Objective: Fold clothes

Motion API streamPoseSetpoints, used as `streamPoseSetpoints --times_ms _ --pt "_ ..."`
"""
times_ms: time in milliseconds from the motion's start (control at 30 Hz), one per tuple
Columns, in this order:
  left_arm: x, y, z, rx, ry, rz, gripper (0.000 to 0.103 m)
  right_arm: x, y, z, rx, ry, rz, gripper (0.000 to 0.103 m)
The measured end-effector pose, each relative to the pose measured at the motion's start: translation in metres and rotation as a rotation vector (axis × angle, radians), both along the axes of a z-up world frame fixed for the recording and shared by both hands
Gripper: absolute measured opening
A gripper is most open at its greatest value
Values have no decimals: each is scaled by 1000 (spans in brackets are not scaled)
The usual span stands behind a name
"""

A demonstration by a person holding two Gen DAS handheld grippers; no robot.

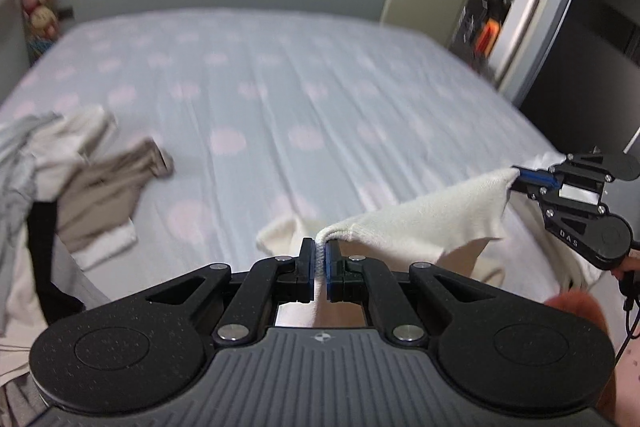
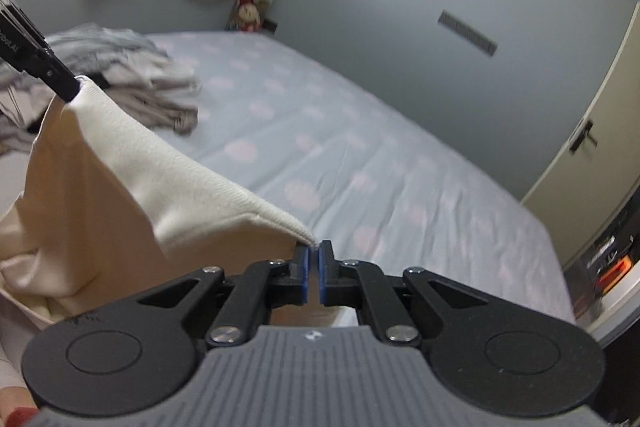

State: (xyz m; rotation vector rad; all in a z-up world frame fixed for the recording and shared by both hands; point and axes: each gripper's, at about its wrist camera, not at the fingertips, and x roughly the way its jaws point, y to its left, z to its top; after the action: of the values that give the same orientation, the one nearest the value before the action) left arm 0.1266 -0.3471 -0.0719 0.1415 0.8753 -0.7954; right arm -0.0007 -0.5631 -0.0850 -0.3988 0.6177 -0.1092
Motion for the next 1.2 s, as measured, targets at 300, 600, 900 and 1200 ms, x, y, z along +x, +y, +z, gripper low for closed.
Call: streamPoseSetpoints --times_ms 300,600,900,1200 --pt "38 -36 -62 78 126 -17 3 58 -26 -67 101 90 -90 6" --pt "42 -49 -68 123 101 4 21 44 -42 -100 193 39 -152 7" --pt "-9 -62 -69 246 -84 25 49 30 -50 -105 254 -37 -160 7" --pt "11 -64 -86 311 -105 63 48 24 -49 -101 272 -63 -141 7"
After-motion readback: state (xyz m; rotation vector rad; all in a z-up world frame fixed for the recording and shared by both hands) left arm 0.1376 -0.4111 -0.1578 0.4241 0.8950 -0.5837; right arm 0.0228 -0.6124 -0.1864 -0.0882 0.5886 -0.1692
